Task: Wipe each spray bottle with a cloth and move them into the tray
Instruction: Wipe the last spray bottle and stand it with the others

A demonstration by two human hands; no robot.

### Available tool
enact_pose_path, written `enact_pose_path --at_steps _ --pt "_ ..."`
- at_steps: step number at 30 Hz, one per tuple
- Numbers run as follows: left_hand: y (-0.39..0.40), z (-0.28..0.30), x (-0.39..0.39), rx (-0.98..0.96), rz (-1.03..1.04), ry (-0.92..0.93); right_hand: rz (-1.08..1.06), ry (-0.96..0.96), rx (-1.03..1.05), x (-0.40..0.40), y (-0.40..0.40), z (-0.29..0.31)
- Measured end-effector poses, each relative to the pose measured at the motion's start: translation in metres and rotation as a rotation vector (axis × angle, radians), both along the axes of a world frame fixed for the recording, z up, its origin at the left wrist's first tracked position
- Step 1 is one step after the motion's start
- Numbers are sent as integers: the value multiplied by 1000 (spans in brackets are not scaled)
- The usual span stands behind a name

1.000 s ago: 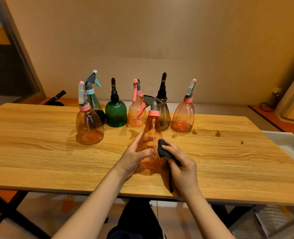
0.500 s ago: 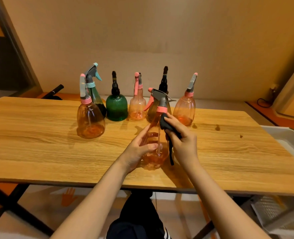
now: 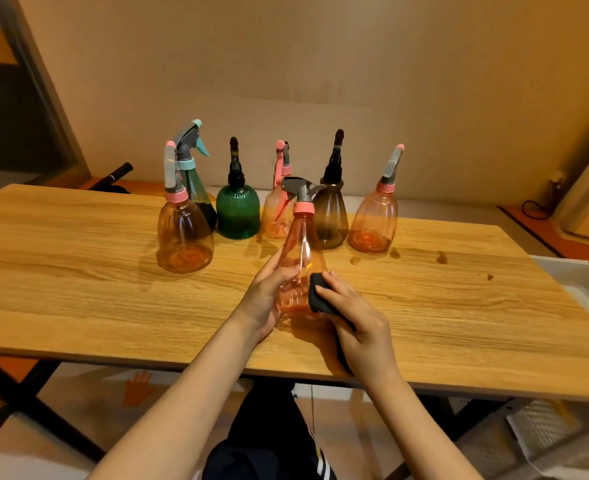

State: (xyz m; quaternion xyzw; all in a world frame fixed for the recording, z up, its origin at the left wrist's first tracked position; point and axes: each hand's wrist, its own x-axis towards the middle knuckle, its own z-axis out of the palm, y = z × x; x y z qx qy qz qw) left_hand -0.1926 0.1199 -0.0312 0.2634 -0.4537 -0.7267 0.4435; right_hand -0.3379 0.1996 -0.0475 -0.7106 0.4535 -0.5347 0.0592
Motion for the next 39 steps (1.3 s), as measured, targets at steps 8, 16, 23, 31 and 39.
enact_pose_path --at_steps 8,16,23,31,39 --pt "-1 1 0 24 -50 85 12 82 -3 2 -1 0" --pt "0 1 5 44 -101 147 -29 139 -158 3 3 0" --pt "0 0 4 83 -46 210 -47 154 -204 2 5 -2" --pt "1 5 5 59 -113 214 -80 78 -199 2 7 -2" --pt "6 6 4 20 -96 104 -144 -65 -122 0 3 2"
